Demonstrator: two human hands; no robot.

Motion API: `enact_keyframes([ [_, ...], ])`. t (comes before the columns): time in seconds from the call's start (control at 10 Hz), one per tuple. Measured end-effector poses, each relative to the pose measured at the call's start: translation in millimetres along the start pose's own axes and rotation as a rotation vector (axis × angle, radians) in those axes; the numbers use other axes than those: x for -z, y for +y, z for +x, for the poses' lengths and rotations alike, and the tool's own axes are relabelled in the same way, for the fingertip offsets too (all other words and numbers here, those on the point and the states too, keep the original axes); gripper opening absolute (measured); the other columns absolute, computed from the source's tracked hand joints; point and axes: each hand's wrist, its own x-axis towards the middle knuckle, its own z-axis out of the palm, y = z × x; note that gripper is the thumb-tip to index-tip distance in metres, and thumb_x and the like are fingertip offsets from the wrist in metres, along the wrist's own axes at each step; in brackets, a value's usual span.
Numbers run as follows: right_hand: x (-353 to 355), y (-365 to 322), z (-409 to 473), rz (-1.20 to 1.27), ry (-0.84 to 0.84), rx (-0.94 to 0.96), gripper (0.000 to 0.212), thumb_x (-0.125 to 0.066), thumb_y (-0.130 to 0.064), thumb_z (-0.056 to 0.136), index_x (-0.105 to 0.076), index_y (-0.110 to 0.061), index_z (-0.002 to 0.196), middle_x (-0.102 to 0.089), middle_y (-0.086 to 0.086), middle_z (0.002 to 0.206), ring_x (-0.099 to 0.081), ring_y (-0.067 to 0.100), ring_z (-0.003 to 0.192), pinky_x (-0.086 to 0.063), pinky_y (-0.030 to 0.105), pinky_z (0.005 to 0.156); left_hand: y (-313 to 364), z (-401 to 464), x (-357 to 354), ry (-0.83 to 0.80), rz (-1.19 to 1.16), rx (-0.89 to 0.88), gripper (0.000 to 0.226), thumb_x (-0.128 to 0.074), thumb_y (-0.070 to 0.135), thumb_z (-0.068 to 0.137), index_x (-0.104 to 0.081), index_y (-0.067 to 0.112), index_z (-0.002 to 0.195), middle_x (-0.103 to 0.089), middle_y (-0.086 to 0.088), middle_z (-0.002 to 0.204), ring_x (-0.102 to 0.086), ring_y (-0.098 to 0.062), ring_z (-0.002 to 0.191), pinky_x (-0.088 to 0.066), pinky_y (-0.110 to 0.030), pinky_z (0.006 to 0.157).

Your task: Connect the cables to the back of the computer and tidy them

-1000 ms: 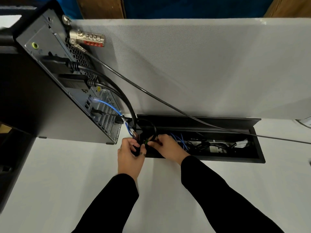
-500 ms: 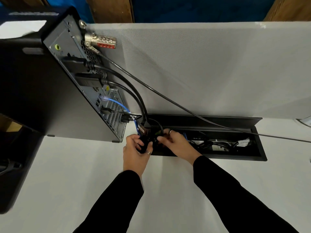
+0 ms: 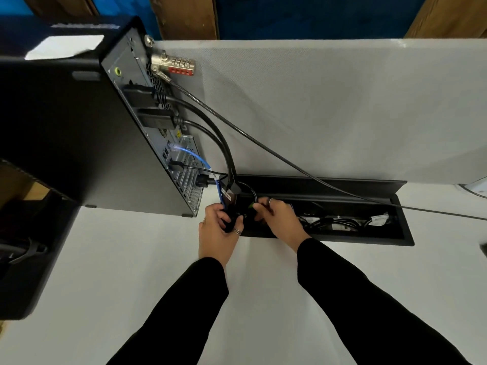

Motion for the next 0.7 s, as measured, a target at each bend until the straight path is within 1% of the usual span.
enact_keyframes([
  [0.1, 1, 0, -7, -0.053, 0.026, -0.002, 0.02, -0.05, -0.023, 0.095, -0.063, -0.013, 0.106, -0.065, -0.002, 0.081, -0.061, 0.007, 0.076, -0.046, 0.019, 0.076, 0, 0, 1, -0.017, 0.016, 0.012, 0.039, -0.073, 0.031, 0.076, -0.042, 0.028, 0.099, -0.056, 0.001, 0.074, -0.051, -0.02, 0.069, -0.043, -0.024, 0.062],
  [0.2, 2, 2, -16, -0.097, 0.07, -0.006, 0.021, -0.049, -0.024, 0.095, -0.064, -0.013, 0.107, -0.068, 0.003, 0.087, -0.062, 0.011, 0.08, -0.048, 0.023, 0.078, -1, 0, 3, -0.048, -0.002, 0.028, 0.036, -0.072, 0.027, 0.078, -0.046, 0.024, 0.103, -0.056, 0.004, 0.074, -0.051, -0.018, 0.069, -0.042, -0.023, 0.065],
  [0.3, 6, -1, -26, -0.175, 0.107, 0.014, 0.024, -0.047, -0.025, 0.096, -0.062, -0.013, 0.11, -0.066, 0.002, 0.087, -0.058, 0.011, 0.076, -0.048, 0.024, 0.073, 3, -5, 11, -0.126, -0.007, 0.053, 0.043, -0.069, 0.02, 0.081, -0.048, 0.015, 0.118, -0.057, 0.003, 0.084, -0.051, -0.015, 0.077, -0.039, -0.012, 0.066],
  [0.4, 11, -3, -33, -0.183, 0.114, 0.019, 0.026, -0.045, -0.027, 0.096, -0.06, -0.013, 0.113, -0.063, 0.001, 0.089, -0.055, 0.01, 0.078, -0.042, 0.022, 0.072, 2, -10, 20, -0.207, 0.025, 0.07, 0.049, -0.064, 0.01, 0.084, -0.044, 0.015, 0.128, -0.058, -0.001, 0.099, -0.051, -0.017, 0.089, -0.045, -0.022, 0.079],
  [0.5, 16, -7, -39, -0.177, 0.099, -0.013, 0.027, -0.047, -0.027, 0.096, -0.058, -0.012, 0.115, -0.064, 0.006, 0.102, -0.056, 0.012, 0.085, -0.042, 0.021, 0.076, 9, -13, 32, -0.306, 0.084, 0.113, 0.052, -0.061, 0.008, 0.085, -0.041, 0.013, 0.132, -0.056, -0.009, 0.116, -0.05, -0.016, 0.096, -0.045, -0.027, 0.088],
  [0.6, 17, -9, -45, -0.193, 0.09, -0.036, 0.031, -0.048, -0.028, 0.095, -0.055, -0.012, 0.12, -0.061, 0.008, 0.113, -0.058, 0.017, 0.1, -0.047, 0.028, 0.089, 17, -13, 38, -0.409, 0.167, 0.088, 0.057, -0.059, 0.013, 0.088, -0.034, 0.011, 0.139, -0.049, -0.009, 0.13, -0.047, -0.02, 0.116, -0.039, -0.027, 0.098],
  [0.7, 20, -17, -53, -0.3, 0.015, -0.054, 0.039, -0.049, -0.03, 0.094, -0.048, -0.011, 0.129, -0.051, 0.01, 0.127, -0.05, 0.025, 0.119, -0.041, 0.038, 0.102, 31, -19, 52, -0.517, 0.315, 0.089, 0.062, -0.056, 0.022, 0.09, -0.026, 0.011, 0.144, -0.041, -0.012, 0.141, -0.034, -0.025, 0.131, -0.03, -0.031, 0.107],
])
